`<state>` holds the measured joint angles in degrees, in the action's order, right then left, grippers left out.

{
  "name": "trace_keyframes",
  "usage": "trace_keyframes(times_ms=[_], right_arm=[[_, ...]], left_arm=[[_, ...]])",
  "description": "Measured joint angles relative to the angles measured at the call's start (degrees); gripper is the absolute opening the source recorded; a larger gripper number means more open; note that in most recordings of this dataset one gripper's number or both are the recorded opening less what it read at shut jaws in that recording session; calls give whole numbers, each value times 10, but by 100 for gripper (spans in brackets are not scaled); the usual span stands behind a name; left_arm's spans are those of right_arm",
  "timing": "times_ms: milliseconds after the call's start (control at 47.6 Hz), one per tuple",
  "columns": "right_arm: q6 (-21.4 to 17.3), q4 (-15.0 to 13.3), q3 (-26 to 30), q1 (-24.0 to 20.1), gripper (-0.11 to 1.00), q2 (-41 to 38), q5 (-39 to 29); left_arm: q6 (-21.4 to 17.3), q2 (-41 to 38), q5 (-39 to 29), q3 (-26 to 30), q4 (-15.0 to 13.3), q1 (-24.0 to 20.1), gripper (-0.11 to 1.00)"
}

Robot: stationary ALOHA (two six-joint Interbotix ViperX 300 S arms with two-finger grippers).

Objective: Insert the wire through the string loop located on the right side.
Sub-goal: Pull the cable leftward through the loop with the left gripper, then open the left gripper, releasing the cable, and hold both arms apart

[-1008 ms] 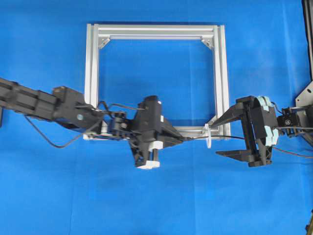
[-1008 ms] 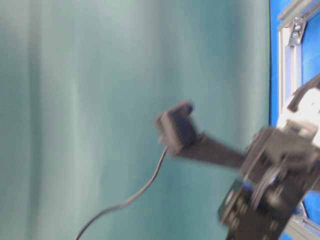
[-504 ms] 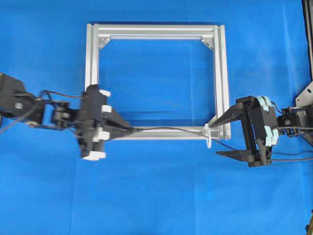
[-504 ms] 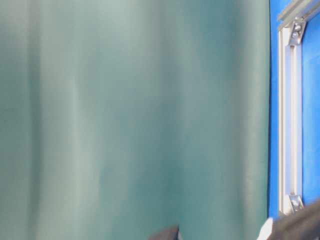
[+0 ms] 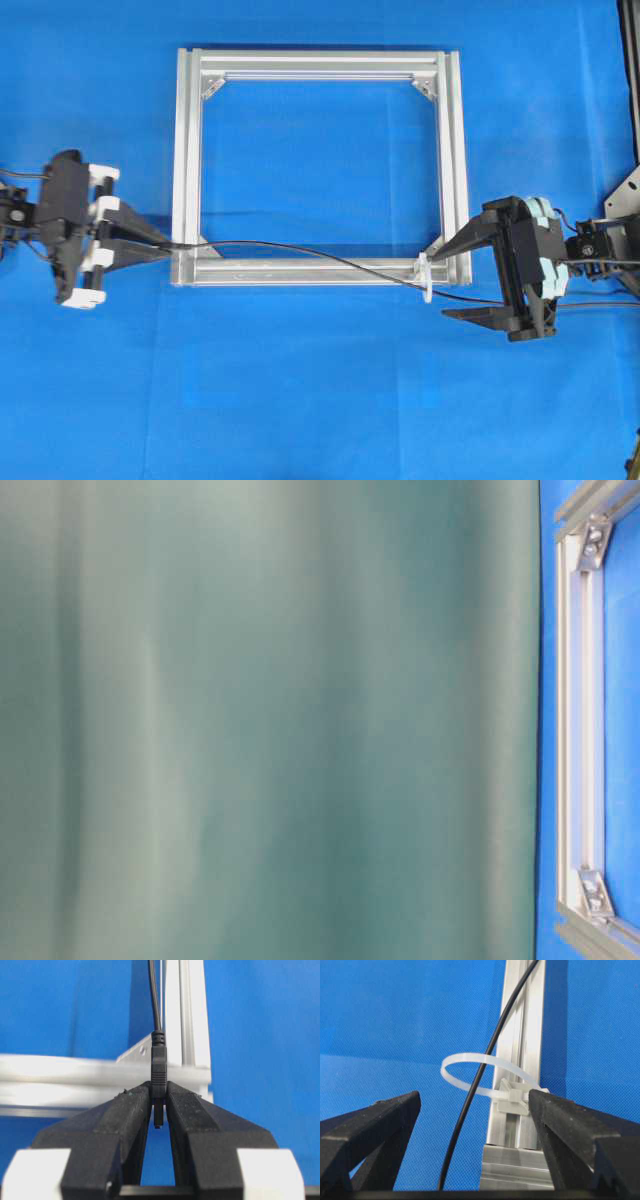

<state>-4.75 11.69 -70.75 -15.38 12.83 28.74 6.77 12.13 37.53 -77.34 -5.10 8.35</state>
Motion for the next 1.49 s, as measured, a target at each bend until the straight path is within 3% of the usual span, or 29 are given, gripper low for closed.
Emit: trace_keyframes(times_ms=[147, 378, 756, 819, 966, 1050, 1218, 1492], right_arm=[[0, 1, 0, 0, 93, -1, 0], [0, 1, 2, 1, 93, -1, 0], [2, 1, 3, 0, 93, -1, -1], [2, 1, 4, 0, 93, -1, -1], [2, 1, 4, 0, 93, -1, 0], [2, 0, 4, 0, 93, 1, -1], [5, 1, 6, 0, 93, 18, -15], [20, 0, 16, 12, 93, 98, -67]], left_arm=[[-3, 10, -25, -12, 0, 0, 8], [-7, -20, -84, 18, 0, 0, 8], [-2, -24, -97, 28, 0, 0, 9], [-1, -24, -97, 29, 0, 0, 19], [4, -24, -98, 30, 0, 0, 64], [9, -20, -104, 31, 0, 0, 85], [14, 11, -147, 38, 0, 0, 78], [8, 123, -245, 76, 0, 0, 78]])
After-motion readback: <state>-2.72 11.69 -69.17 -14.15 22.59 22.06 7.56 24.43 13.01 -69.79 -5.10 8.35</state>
